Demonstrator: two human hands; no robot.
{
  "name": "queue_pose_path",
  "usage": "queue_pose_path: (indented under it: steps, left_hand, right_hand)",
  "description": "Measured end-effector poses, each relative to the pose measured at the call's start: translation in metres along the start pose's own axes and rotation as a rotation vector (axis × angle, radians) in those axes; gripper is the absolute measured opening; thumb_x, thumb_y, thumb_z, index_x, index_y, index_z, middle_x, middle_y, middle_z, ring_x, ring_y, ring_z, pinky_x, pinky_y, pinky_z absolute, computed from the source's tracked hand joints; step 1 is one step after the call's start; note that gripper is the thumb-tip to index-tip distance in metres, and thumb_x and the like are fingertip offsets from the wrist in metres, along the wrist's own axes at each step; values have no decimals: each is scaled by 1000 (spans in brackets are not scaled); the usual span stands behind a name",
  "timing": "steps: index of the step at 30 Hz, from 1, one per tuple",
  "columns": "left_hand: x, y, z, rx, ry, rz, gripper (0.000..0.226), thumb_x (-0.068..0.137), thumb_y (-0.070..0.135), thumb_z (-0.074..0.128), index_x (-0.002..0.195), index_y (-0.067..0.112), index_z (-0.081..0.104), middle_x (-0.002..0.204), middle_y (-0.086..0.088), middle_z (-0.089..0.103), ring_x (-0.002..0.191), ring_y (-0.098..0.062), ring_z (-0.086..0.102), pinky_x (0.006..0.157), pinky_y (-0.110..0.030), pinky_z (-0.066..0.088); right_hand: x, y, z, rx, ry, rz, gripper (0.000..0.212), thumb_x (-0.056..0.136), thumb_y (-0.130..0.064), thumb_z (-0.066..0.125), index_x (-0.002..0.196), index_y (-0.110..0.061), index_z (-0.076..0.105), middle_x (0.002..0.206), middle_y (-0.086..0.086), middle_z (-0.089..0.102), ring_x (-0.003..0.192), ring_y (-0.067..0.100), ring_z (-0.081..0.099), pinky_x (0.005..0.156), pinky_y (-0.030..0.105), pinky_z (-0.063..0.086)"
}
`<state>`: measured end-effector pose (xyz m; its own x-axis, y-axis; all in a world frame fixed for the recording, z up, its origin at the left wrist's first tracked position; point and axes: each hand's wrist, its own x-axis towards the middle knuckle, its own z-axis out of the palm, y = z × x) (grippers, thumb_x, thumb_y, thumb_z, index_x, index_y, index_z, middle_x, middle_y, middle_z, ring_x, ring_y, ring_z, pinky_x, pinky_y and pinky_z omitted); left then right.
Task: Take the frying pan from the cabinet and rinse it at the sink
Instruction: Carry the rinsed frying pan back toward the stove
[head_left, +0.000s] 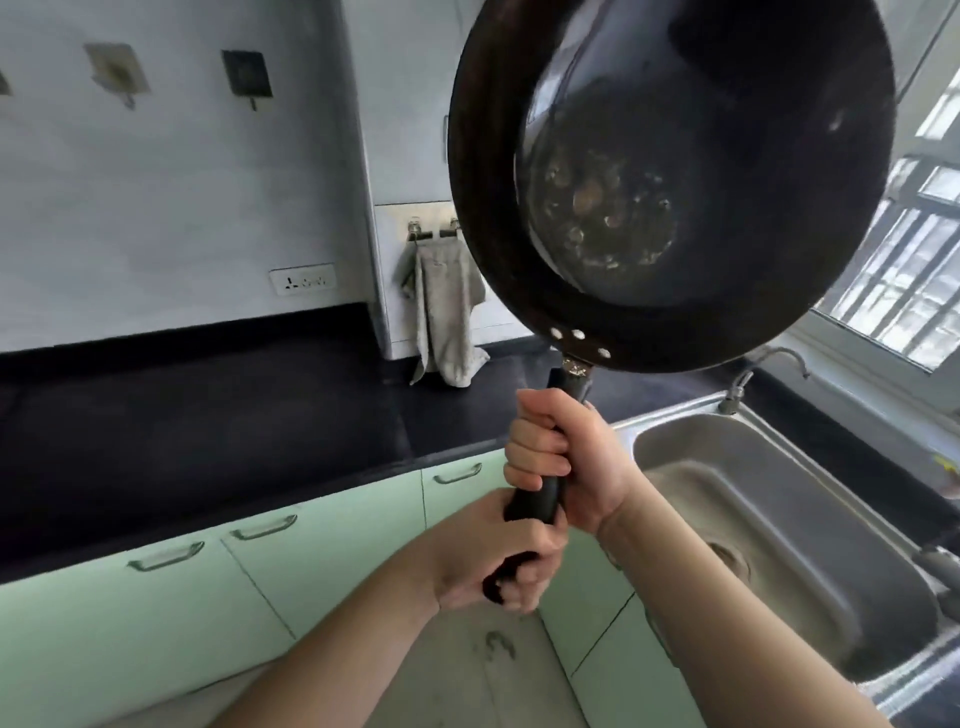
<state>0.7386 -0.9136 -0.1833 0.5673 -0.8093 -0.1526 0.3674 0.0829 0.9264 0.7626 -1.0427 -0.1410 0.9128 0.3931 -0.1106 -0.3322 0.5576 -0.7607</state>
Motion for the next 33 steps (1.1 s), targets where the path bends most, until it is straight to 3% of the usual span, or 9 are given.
queue_pose_path:
  steps: [5,11,16,21,27,33]
  left_hand:
    - [-52,-4,-24,11,159,-100,24,80,6,50,59,11,43,57,-6,41,52,-20,40,56,-30,37]
    - [-120,-31,-37,-129,409,10,28,71,4,49,48,13,36,46,-6,32,42,-17,29,50,-28,24]
    - [-178,-54,-42,-361,577,67,26,64,5,48,53,13,26,50,-4,20,49,-17,13,49,-28,13]
    - [-223,-75,-48,-586,718,94,31,63,10,49,58,15,19,49,-2,15,41,-15,13,44,-21,13]
    - [-261,-90,-65,-843,879,173,29,67,13,53,53,19,28,46,4,16,39,-10,12,39,-17,11]
    - [-283,-95,-88,-1013,1019,249,28,75,14,51,53,19,34,49,6,13,38,-9,10,38,-16,8]
  right_hand:
    - [13,48,47,-190,74,-4,46,94,-9,43,53,-20,26,42,-6,23,33,9,21,39,22,30]
    - [31,102,113,-330,77,116,46,93,-8,47,54,-19,24,45,-3,21,36,12,19,41,22,27]
    - [48,156,154,-383,4,330,45,91,-11,50,54,-22,27,48,-4,20,39,11,18,41,23,28]
    - [70,209,182,-367,-116,598,41,90,-15,56,56,-22,34,52,-7,19,43,10,19,44,23,28]
    - [102,269,204,-227,-155,957,39,91,-17,58,58,-20,37,49,-11,27,37,5,29,40,20,34]
    - [138,325,205,-85,-187,1190,40,85,-13,63,57,-19,35,47,-9,31,37,6,34,43,21,39]
